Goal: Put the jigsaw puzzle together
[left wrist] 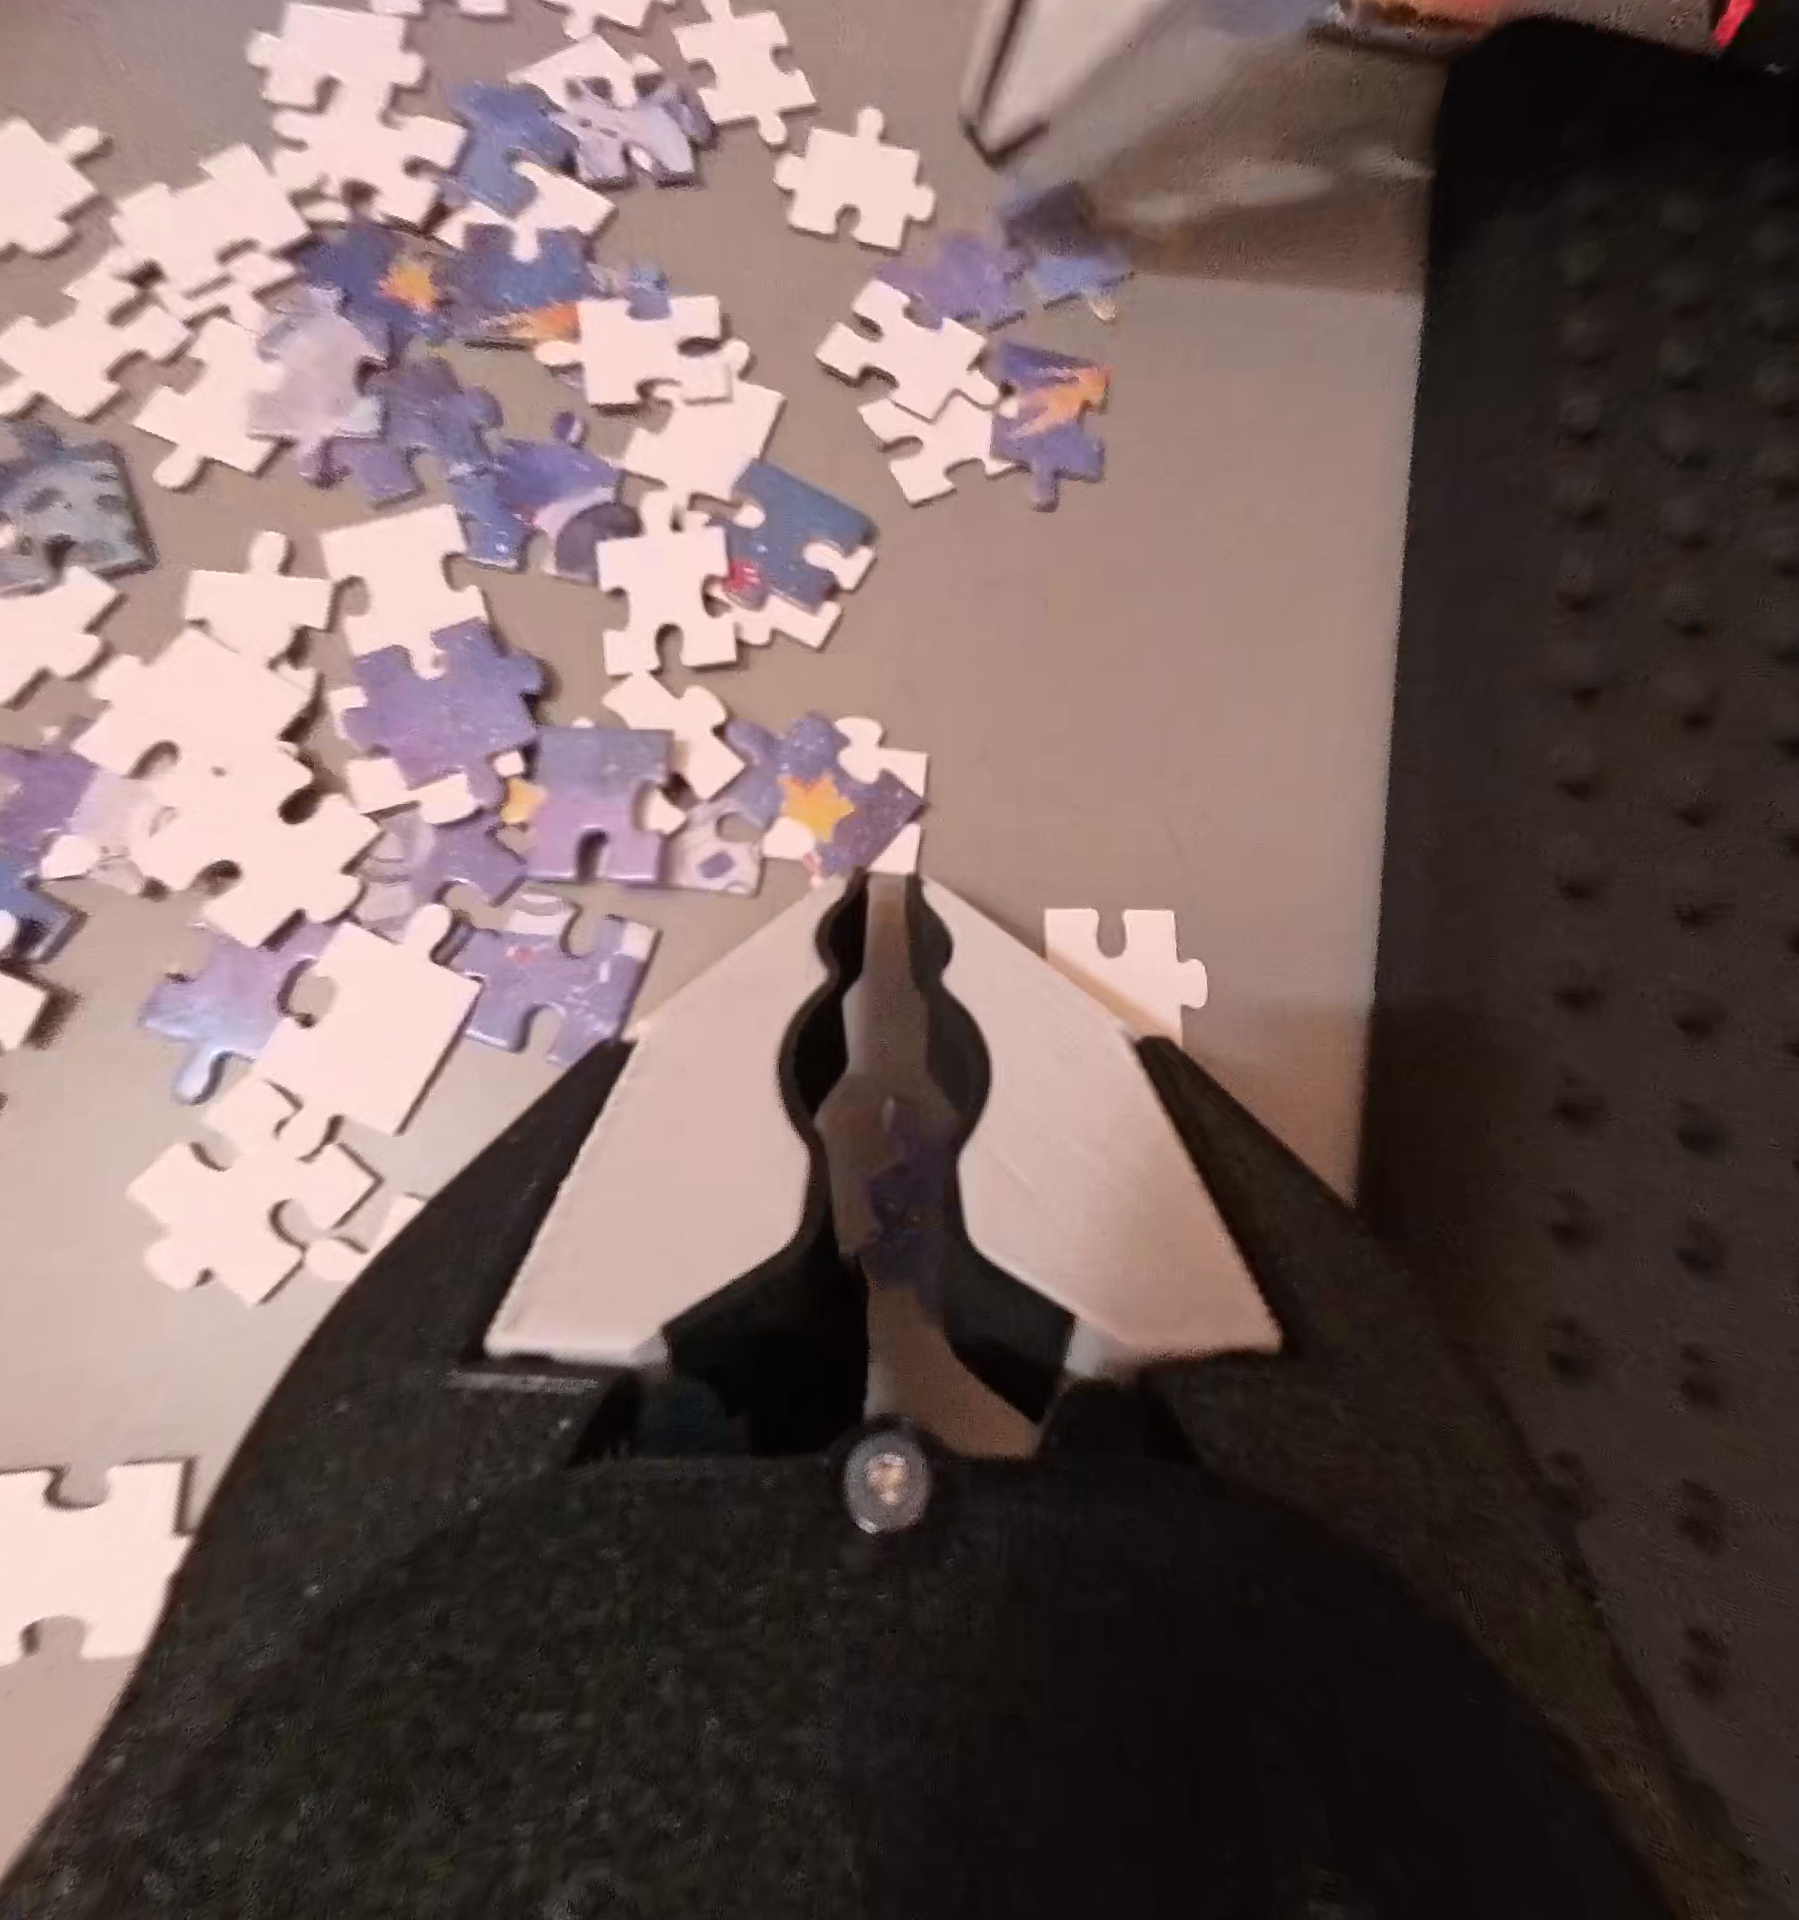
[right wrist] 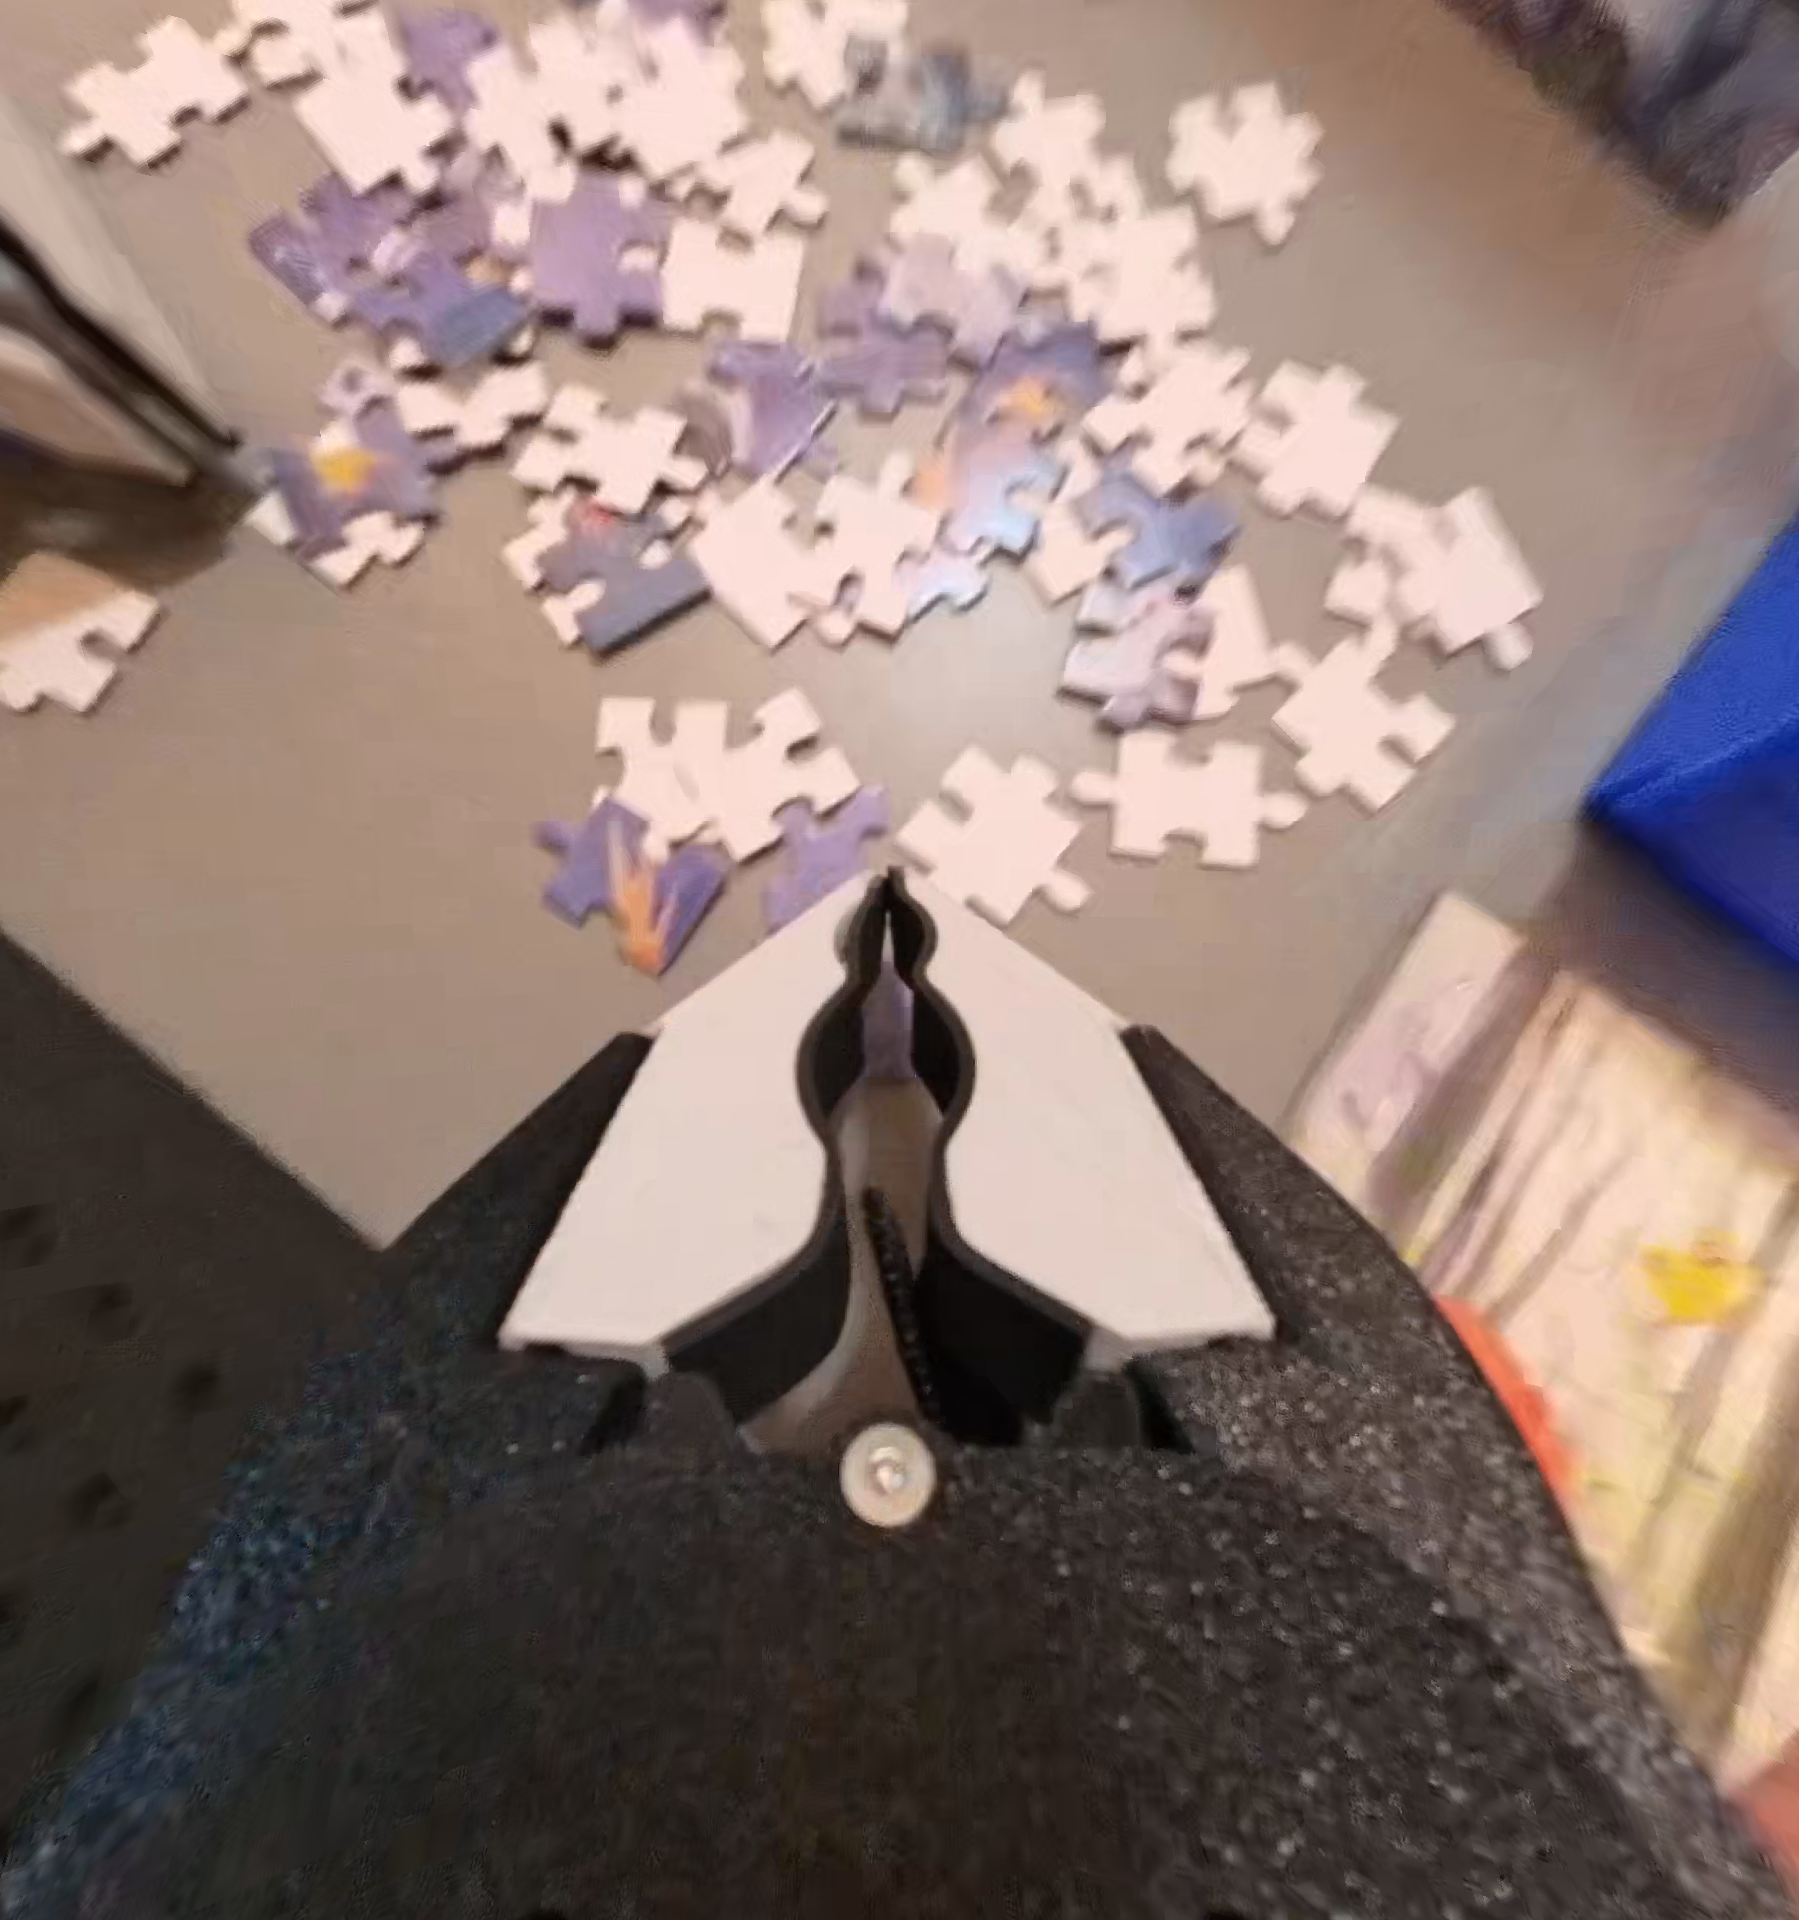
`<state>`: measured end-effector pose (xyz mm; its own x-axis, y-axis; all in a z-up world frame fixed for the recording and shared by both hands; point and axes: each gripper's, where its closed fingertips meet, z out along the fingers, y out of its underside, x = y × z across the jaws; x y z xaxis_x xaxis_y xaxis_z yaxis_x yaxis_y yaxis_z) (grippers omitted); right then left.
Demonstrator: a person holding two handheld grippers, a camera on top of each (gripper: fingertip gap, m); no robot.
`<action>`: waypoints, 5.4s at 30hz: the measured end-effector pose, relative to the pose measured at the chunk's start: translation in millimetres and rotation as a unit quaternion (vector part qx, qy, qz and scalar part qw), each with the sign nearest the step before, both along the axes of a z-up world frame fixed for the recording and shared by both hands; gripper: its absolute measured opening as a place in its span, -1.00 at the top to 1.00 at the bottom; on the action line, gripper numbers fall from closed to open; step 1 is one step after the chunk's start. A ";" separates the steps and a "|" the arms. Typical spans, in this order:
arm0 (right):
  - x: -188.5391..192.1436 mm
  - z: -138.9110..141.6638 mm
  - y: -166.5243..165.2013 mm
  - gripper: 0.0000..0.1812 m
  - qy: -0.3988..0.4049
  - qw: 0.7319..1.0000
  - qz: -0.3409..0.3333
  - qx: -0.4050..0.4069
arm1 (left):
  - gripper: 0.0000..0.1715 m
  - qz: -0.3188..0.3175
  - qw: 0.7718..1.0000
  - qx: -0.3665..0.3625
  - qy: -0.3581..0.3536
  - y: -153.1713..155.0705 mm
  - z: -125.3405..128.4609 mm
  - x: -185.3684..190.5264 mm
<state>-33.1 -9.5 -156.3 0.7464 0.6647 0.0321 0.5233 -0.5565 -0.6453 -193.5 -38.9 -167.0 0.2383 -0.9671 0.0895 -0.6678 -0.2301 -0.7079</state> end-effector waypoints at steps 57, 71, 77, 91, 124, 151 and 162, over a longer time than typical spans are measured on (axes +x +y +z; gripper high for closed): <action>60.9 1.3 76.1 1.00 0.025 0.958 -0.274 0.080 | 1.00 0.302 0.945 0.105 0.071 114.3 -10.2 -146.7; 16.5 6.1 92.3 1.00 -0.013 0.977 -0.194 0.093 | 0.97 0.277 0.953 0.101 0.063 162.4 13.4 -83.6; 46.0 -11.5 144.0 1.00 -0.079 0.966 -0.236 0.070 | 1.00 0.302 0.949 0.060 0.075 193.1 -8.6 -73.1; -10.0 22.3 162.7 1.00 0.014 0.984 -0.162 0.073 | 1.00 0.234 0.970 0.071 0.006 212.5 36.9 -8.4; -66.0 35.6 142.3 1.00 0.066 0.996 -0.033 0.050 | 0.99 0.170 0.981 0.082 0.045 208.2 32.8 -39.6; -263.7 -22.2 175.1 1.00 -0.001 0.992 0.126 -0.025 | 1.00 0.436 0.897 0.028 0.061 77.7 -9.8 -275.2; -238.7 -5.4 125.6 1.00 0.007 0.986 0.169 0.003 | 1.00 0.481 0.872 0.015 0.092 52.1 -7.8 -302.6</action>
<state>-271.8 116.2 -161.7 0.4835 0.8749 0.0283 0.6692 -0.3486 -0.6562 -496.1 13.2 -174.8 0.9480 -0.3132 -0.0572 -0.2789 -0.7300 -0.6239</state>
